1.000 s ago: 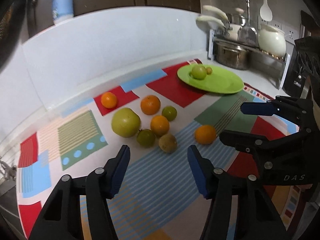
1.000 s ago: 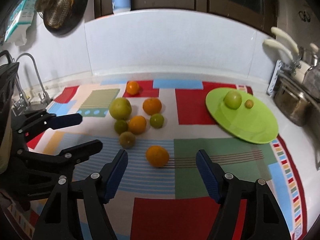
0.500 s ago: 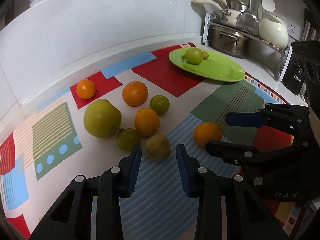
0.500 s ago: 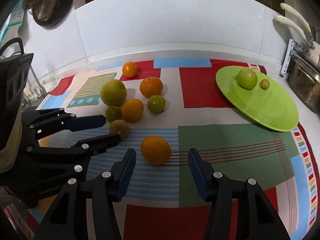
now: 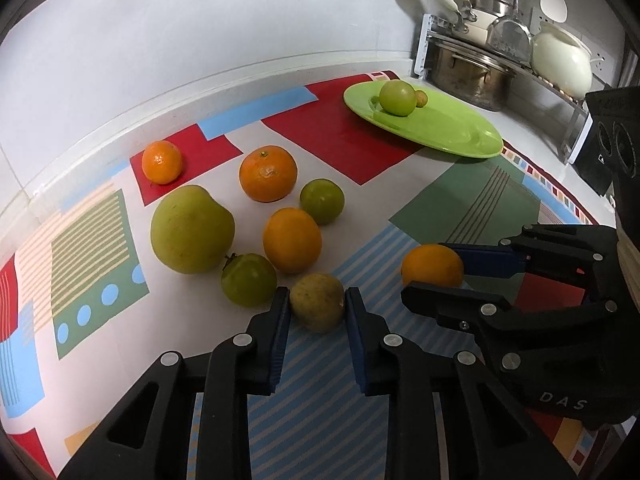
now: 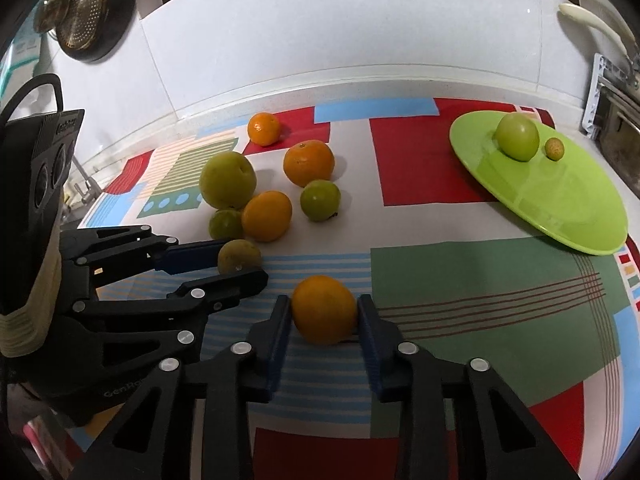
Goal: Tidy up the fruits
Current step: 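Close the right gripper on an orange while the left gripper grasps another brown fruit, then carry the orange and brown fruit over the lime-green plate with both grippers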
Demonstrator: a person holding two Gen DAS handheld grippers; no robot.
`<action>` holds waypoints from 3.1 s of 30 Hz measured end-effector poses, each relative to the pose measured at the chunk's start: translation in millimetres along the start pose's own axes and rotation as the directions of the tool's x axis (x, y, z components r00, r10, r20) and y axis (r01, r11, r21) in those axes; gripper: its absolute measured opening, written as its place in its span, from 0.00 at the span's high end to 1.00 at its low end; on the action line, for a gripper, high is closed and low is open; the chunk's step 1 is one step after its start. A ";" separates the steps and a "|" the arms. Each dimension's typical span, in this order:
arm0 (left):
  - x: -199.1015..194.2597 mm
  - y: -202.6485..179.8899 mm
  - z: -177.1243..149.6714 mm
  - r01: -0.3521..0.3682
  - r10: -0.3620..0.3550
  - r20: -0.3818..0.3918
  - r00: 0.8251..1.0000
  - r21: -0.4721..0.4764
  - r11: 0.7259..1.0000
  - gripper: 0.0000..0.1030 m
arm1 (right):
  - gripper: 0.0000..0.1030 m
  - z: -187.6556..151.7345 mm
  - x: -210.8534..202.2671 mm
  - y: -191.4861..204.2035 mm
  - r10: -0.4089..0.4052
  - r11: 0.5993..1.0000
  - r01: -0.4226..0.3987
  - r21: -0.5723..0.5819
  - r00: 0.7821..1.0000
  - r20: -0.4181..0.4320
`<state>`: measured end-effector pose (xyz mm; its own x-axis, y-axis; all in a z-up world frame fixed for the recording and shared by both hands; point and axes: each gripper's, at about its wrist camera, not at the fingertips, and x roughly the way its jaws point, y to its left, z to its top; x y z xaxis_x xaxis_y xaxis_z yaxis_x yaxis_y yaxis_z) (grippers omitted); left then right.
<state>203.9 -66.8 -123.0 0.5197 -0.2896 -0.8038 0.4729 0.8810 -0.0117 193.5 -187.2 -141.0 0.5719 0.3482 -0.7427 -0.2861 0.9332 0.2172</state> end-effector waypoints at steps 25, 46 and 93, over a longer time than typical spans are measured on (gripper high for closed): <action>-83.3 -33.5 2.9 -0.028 0.033 0.142 0.989 -0.032 0.999 0.73 | 0.67 -9.5 -92.4 3.7 -0.071 0.997 0.065 0.037 0.984 0.164; -119.9 -97.4 51.1 -0.021 0.009 0.313 0.950 0.038 0.999 0.73 | 0.67 -7.2 -170.1 -38.9 -0.172 0.984 0.147 0.104 0.933 0.317; 59.6 -110.1 172.4 0.005 -0.006 0.159 0.987 0.006 1.000 0.73 | 0.67 94.1 -79.1 -185.2 -0.247 0.967 0.219 0.129 0.928 0.277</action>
<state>305.5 -245.6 -67.1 0.6233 -0.3504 -0.6991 0.4799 0.8772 -0.0118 273.6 -379.2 -62.9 0.8148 0.1170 -0.5678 -0.0524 0.9903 0.1289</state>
